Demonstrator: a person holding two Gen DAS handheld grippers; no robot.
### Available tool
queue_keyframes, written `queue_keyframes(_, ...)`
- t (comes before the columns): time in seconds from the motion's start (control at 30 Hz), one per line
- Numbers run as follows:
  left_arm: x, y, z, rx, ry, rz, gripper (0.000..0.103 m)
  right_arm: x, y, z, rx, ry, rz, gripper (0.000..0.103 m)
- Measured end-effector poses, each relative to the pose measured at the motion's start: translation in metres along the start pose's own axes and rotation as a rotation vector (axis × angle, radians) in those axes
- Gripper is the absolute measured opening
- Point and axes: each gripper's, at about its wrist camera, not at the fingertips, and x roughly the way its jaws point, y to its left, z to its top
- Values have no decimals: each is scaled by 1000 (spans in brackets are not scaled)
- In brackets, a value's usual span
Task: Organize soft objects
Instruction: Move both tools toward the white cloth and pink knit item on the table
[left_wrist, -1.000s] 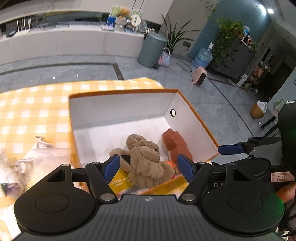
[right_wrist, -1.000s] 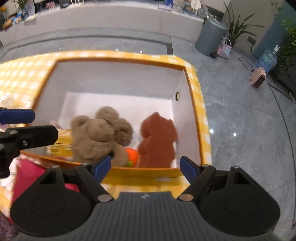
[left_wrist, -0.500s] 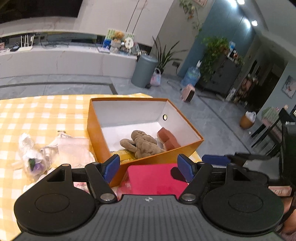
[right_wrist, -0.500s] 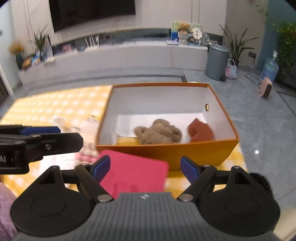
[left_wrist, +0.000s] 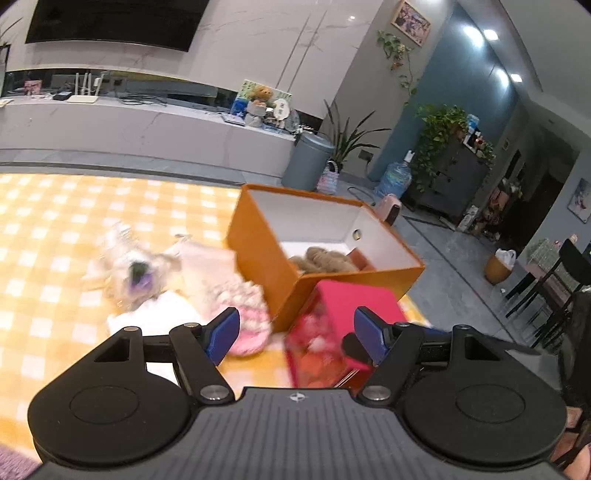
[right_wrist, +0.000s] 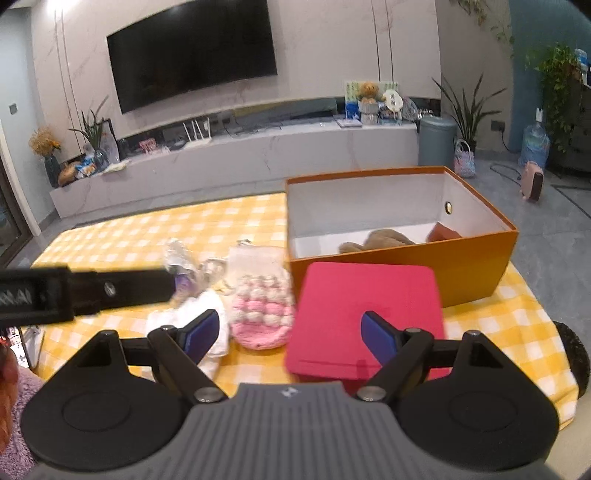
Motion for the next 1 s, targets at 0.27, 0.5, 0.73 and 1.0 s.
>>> queue_keyframes(0.27,-7,47,-23,-87,54,44,83,12,31,-24,-47,20,30,84)
queue_keyframes(0.5,-4,85,-30,-162,69,98,83,29,54,-35,-128,16,40,84)
queue_keyframes(0.73,6,112,-38,-205,102,127,83,46,66,-40,-174,43,59,84)
queue_keyframes(1.0,24,135,-43,-254,136,144,83,80,92,-46,-255,97,111,83)
